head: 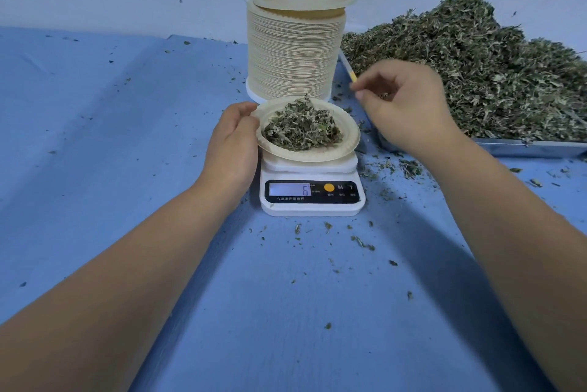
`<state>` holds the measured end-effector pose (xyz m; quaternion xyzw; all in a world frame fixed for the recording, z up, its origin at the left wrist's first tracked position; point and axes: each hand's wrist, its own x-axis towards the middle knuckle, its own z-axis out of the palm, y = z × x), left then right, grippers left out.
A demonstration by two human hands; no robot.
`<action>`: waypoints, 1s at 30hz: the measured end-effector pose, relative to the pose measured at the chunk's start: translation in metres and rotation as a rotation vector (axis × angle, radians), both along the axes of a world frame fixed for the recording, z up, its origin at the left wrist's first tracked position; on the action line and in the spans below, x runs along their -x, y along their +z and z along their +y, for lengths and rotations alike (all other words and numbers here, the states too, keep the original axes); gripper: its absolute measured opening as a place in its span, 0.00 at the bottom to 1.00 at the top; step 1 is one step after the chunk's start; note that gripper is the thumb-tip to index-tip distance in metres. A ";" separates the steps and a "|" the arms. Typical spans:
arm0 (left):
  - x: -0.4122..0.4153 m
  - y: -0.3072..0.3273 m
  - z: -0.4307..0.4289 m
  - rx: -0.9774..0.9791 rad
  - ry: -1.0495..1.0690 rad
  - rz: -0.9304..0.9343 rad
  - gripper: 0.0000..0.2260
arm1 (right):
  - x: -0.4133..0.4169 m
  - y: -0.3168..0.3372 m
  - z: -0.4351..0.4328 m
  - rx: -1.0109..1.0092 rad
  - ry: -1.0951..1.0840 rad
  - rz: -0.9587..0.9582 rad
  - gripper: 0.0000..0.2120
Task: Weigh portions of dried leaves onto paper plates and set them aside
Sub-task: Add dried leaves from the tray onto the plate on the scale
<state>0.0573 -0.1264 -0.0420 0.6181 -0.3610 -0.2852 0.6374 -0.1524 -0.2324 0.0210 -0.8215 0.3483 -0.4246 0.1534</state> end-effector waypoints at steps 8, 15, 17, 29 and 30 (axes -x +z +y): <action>0.000 0.000 0.000 -0.019 0.006 -0.018 0.13 | 0.030 -0.035 -0.018 -0.106 -0.374 0.835 0.26; 0.000 0.001 0.001 -0.029 0.020 -0.013 0.12 | 0.024 -0.035 -0.028 0.037 -0.375 0.692 0.27; -0.001 0.000 0.000 -0.030 0.019 -0.015 0.11 | 0.020 -0.030 -0.035 0.030 -0.427 0.685 0.27; -0.002 -0.001 -0.002 -0.026 0.023 0.005 0.11 | -0.020 0.010 -0.032 0.184 -0.205 0.279 0.25; -0.002 -0.001 -0.002 -0.024 0.020 0.002 0.12 | -0.029 0.013 -0.023 0.194 -0.134 0.243 0.24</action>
